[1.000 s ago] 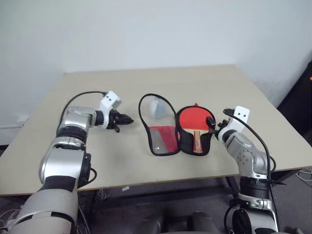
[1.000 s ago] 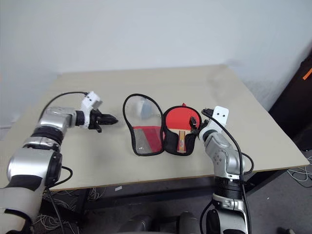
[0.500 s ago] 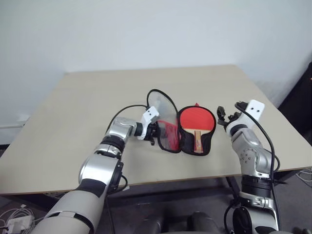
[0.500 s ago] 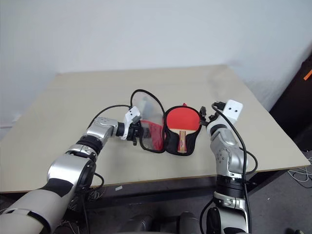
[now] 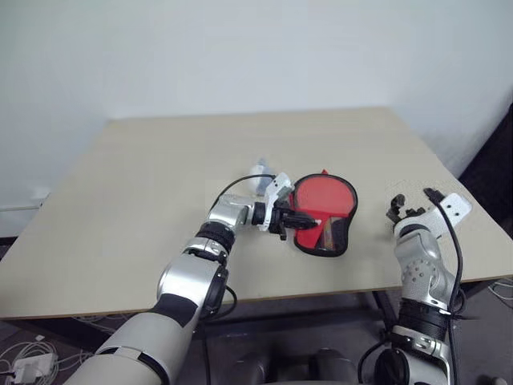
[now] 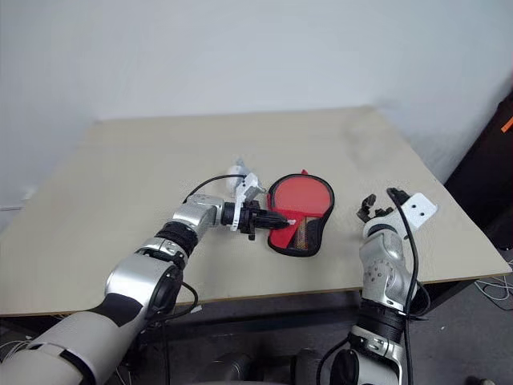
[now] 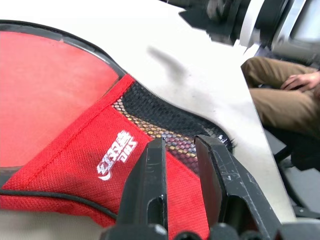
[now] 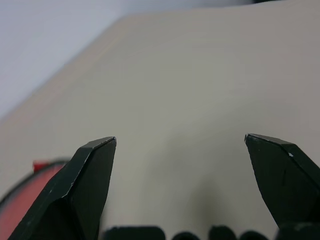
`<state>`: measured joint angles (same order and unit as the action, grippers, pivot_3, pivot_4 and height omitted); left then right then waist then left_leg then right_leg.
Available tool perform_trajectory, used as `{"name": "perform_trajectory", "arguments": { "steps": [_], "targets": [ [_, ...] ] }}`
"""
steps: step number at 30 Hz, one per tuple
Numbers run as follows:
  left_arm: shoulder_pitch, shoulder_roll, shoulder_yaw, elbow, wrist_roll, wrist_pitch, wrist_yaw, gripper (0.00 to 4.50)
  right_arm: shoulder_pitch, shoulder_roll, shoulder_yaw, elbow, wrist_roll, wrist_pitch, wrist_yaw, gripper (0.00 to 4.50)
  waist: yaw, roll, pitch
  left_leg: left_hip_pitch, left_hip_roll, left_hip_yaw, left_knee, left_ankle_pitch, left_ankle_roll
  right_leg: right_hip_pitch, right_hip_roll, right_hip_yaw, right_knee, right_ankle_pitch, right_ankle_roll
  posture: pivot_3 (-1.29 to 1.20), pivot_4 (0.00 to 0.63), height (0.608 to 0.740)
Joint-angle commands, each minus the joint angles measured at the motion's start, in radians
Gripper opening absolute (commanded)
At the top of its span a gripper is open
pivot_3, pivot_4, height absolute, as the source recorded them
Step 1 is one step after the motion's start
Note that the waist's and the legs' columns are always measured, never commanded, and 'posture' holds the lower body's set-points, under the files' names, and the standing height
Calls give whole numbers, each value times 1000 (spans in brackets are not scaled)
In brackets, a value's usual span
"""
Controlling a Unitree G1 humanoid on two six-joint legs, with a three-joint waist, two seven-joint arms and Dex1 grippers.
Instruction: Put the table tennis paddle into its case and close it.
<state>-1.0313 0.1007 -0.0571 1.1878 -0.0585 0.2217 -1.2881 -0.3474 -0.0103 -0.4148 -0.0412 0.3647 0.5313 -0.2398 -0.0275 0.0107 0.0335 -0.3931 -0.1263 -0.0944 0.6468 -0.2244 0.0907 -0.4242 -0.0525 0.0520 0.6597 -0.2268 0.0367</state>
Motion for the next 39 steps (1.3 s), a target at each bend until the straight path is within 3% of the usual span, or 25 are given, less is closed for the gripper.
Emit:
{"name": "perform_trajectory", "arguments": {
  "steps": [1,6,15,32,39],
  "targets": [
    [-37,32,34,-48,-43,66,-38,2149,14,-93,170,-124,-20,75,154,4500,0,0,0,0,0,0,0,0,0,0,0,0,0,0,0,0,0,740],
    [-21,59,18,-59,-28,141,5,3872,69,-207,299,-224,3,136,331,4500,4,0,0,0,0,-1,1,-1,0,1,0,-2,0,0,0,0,0,740],
    [33,32,30,-96,-39,258,162,3872,83,-280,292,-211,7,172,417,4500,8,-1,0,0,0,-3,6,-4,0,2,-1,-5,-1,0,0,0,0,740],
    [52,-83,87,-150,-131,643,325,3872,76,-182,217,-174,13,171,326,4500,15,-1,0,0,-1,-3,6,-4,-1,2,-1,-5,-1,0,0,0,0,740],
    [55,-115,86,-226,-183,825,314,3872,74,-171,210,-153,-2,162,303,4500,26,-1,0,0,-1,-2,6,-4,-1,2,-1,-5,-1,0,0,0,0,740]
  ]
}}
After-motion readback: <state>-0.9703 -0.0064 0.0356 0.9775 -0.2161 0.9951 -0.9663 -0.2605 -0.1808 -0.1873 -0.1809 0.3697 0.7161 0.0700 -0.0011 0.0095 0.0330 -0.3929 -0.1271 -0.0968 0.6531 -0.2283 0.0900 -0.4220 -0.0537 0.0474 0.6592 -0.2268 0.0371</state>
